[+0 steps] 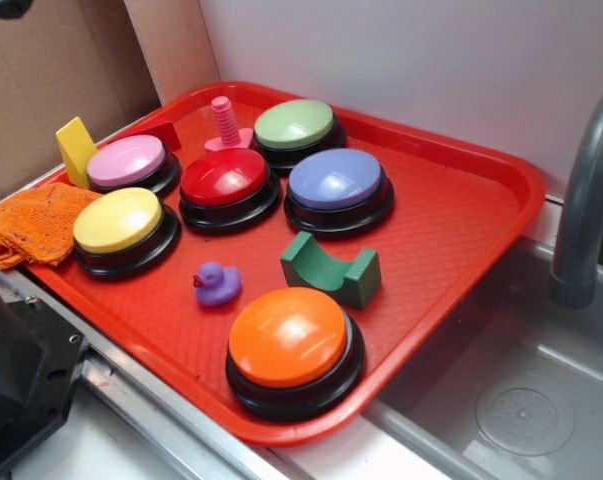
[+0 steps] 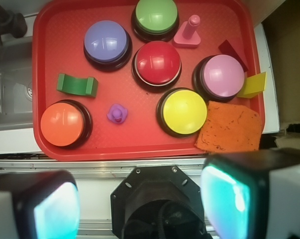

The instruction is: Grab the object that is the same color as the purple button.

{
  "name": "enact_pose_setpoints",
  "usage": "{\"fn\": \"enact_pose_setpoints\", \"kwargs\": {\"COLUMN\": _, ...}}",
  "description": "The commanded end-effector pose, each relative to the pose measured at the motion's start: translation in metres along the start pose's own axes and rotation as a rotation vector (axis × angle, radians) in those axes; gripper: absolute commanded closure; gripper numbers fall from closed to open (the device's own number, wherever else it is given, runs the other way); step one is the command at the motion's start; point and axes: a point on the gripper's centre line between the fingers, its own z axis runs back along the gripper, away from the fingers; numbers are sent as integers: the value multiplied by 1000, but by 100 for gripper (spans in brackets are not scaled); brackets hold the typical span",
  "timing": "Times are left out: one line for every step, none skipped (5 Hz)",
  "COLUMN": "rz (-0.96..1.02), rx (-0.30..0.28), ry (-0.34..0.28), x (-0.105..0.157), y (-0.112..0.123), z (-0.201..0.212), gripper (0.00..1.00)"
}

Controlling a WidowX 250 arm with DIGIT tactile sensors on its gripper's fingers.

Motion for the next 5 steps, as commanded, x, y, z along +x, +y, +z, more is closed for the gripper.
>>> {"fn": "enact_pose_setpoints", "kwargs": {"rz": 0, "rx": 0, "ry": 0, "x": 0, "y": 0, "z": 0, "gripper": 0}}
{"fn": "enact_pose_setpoints", "kwargs": {"rz": 63, "rx": 23, "ry": 11, "x": 7, "y": -15, "z": -22, "gripper": 0}}
{"fn": "enact_pose_setpoints", "kwargs": {"rz": 144, "rx": 14, "ry": -10, "x": 21, "y": -24, "z": -53, "gripper": 0}}
{"fn": "enact_pose_setpoints", "kwargs": {"rz": 211, "rx": 30, "ry": -37, "x": 29, "y": -27, "z": -90, "gripper": 0}}
{"fn": "enact_pose_setpoints", "kwargs": {"rz": 307, "rx": 24, "ry": -67, "x": 32, "y": -26, "z": -119, "gripper": 0}}
